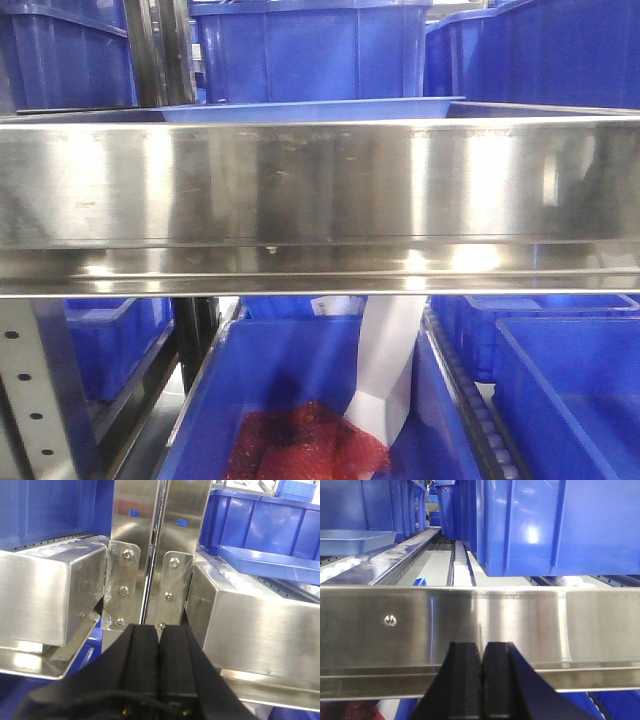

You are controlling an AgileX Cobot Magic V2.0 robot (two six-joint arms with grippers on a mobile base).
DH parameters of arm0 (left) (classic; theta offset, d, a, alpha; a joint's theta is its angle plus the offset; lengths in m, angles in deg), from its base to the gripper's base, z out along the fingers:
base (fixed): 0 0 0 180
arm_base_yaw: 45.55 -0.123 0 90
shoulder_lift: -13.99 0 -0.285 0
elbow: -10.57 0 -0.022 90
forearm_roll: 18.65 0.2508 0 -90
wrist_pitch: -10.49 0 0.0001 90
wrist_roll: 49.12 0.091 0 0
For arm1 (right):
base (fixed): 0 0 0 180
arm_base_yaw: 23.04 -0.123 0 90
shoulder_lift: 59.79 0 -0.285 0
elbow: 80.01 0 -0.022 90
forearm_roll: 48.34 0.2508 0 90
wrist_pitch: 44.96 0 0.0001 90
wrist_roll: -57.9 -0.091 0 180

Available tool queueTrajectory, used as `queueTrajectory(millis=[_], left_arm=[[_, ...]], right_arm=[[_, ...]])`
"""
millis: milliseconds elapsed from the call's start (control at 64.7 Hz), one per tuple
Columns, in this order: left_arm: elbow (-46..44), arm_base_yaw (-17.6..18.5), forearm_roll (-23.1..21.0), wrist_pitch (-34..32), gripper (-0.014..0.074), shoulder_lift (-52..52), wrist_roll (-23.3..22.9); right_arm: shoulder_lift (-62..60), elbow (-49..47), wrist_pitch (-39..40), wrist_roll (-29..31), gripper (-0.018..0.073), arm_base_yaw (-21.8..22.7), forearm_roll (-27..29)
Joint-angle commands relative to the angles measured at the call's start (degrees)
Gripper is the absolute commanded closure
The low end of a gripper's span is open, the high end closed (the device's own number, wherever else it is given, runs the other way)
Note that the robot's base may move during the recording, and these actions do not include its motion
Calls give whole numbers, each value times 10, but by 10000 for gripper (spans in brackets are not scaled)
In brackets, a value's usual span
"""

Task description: Grab blue tray and place on right shelf

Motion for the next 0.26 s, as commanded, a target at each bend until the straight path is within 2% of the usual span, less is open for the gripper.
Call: queueTrajectory(millis=[0,247], left_arm=[[16,0,-4,-53,643,-6,0],[16,0,-4,-53,643,-6,0]], right_arm=[[-11,-13,49,7,503,4,0],[-11,-13,49,7,503,4,0]])
